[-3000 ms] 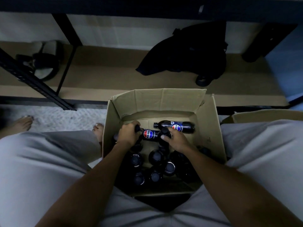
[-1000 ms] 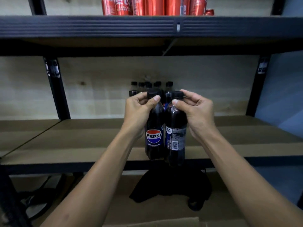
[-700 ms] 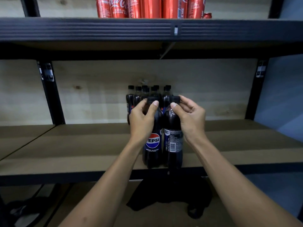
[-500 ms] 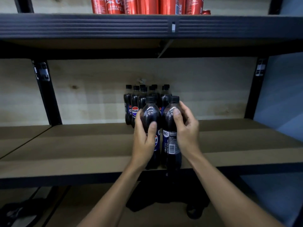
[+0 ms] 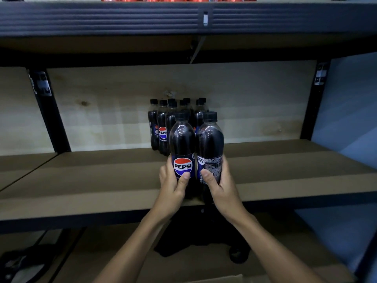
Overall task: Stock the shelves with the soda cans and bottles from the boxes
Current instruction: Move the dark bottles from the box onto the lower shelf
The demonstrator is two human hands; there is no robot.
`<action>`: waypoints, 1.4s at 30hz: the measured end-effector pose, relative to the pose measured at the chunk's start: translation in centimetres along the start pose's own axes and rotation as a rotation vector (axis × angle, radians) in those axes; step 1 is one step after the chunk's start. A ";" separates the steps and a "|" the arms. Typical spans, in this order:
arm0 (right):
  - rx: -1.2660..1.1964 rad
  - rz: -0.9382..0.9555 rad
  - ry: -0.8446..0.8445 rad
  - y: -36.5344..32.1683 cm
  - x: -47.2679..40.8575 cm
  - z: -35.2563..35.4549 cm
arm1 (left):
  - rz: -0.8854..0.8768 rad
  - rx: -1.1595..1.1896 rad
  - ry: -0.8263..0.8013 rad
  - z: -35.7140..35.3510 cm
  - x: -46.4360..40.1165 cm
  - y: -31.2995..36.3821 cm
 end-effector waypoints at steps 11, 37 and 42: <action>0.256 -0.148 0.099 4.9 -3.4 3.7 | 0.126 -0.090 0.104 -3.3 -5.9 0.3; 0.436 -0.434 0.134 24.2 -14.3 1.3 | 0.197 -0.319 0.287 -7.4 -16.6 -2.4; 0.457 -0.419 0.179 25.1 -15.3 1.5 | 0.185 -0.291 0.299 -7.4 -16.6 -2.6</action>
Point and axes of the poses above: each hand's wrist, its own x-axis away from the middle knuckle, its own z-axis out of the back of the hand, y = z × x, the point moved 4 cm from there along -x, towards the middle knuckle, and after that the axes turned 15 degrees about z, right-handed, at the moved point
